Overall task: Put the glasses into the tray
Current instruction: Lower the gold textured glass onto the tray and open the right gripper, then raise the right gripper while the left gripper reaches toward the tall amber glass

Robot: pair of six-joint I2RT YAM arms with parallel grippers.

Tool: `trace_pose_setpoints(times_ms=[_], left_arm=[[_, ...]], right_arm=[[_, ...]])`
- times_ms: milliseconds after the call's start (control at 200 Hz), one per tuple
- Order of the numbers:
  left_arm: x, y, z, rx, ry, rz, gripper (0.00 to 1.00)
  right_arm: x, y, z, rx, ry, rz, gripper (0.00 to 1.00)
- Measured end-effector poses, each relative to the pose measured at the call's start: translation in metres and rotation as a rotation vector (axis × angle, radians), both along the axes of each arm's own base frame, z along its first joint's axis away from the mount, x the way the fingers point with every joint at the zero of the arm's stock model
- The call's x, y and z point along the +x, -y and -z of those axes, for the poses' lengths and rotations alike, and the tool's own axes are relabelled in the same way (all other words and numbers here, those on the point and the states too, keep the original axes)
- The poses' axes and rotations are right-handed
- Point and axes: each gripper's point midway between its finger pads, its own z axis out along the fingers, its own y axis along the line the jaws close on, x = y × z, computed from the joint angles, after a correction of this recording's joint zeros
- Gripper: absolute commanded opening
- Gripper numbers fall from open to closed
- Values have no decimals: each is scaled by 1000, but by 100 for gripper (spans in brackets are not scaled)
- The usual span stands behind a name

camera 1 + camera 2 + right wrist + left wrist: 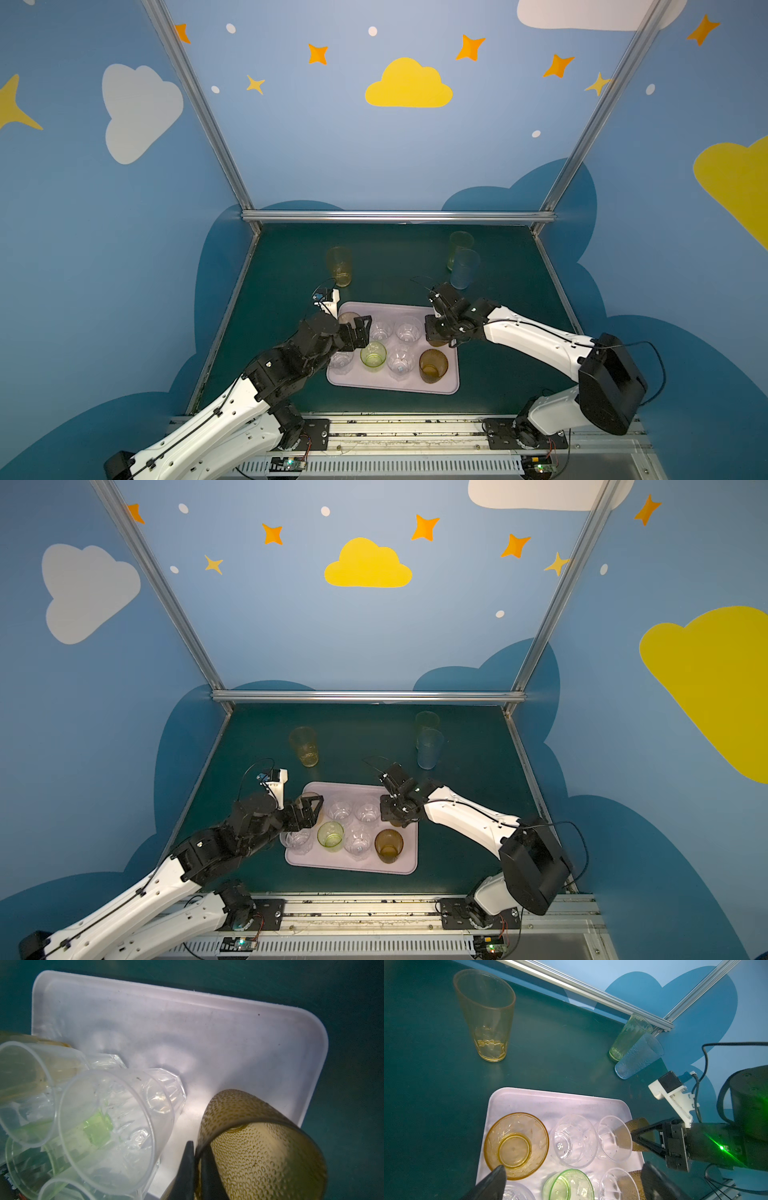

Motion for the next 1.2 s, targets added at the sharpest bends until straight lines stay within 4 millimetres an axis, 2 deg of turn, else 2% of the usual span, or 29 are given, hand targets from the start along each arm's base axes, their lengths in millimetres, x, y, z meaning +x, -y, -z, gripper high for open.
trace_pose_setpoints(times_ms=[90,305,371,636,731,841,921,1081,1202], left_arm=[[1,-1,0,3,3,-5,100],[2,-3,0,10,7,-18,100],[2,-4,0,11,8,-20,100],[3,-4,2,18,4,-24,100],[3,-3,4,24,-1,-24,100],[5,-3,7,36,-11,-25,100],[6,-3,11,51,-19,-31,100],[13,-4,17,92,-40,-54,100],[25,-6,11,116,-38,-88,100]], right_arm=[[1,-2,0,-4,0,-3,0],[1,-1,-1,-28,-6,0,23],[0,0,-1,-34,-8,-3,27],[-2,6,1,-64,-9,0,31],[-3,9,-3,-67,-4,0,36],[-3,13,-14,-58,24,10,60],[-2,17,-25,-49,51,22,70],[-2,26,-55,-16,120,46,74],[-2,33,-79,3,165,68,75]])
